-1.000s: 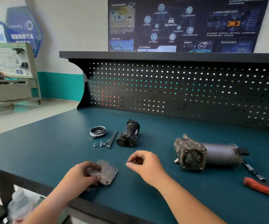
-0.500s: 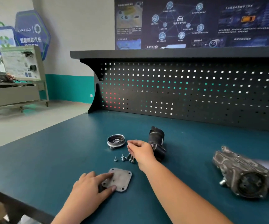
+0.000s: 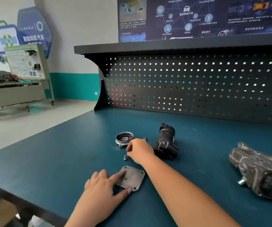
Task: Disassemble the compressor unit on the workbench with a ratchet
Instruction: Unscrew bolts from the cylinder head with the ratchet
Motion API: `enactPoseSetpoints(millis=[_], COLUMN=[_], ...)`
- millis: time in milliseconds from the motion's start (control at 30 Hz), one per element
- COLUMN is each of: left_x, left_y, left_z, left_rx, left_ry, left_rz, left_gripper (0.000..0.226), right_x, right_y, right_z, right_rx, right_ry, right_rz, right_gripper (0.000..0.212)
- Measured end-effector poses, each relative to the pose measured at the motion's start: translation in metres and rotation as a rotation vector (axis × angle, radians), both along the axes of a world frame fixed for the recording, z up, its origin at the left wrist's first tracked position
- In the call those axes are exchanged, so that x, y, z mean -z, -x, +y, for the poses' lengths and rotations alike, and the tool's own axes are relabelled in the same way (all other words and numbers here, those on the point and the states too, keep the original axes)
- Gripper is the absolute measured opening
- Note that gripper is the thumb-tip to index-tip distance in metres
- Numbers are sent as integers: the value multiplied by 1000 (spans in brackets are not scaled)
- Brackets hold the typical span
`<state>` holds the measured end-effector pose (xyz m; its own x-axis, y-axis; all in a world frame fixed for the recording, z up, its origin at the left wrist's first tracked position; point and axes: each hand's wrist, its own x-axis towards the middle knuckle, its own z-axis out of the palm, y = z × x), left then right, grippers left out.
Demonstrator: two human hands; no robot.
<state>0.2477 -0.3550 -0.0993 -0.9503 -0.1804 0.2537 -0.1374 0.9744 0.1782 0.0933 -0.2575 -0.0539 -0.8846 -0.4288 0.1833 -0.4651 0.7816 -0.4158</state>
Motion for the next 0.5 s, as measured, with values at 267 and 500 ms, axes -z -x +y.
enactPoseSetpoints(millis=[267,500], left_x=[-2,-8], left_y=[-1,-2], left_z=[1,0], left_rx=[-28,-49], left_ry=[-103,-163], left_rz=[28,33], left_gripper=[71,51], right_x=[-16,-14], right_y=[-37,-165], right_z=[28,184], right_rx=[-63,-391], right_ry=[251,339], right_rz=[-38,32], right_gripper=[21,14])
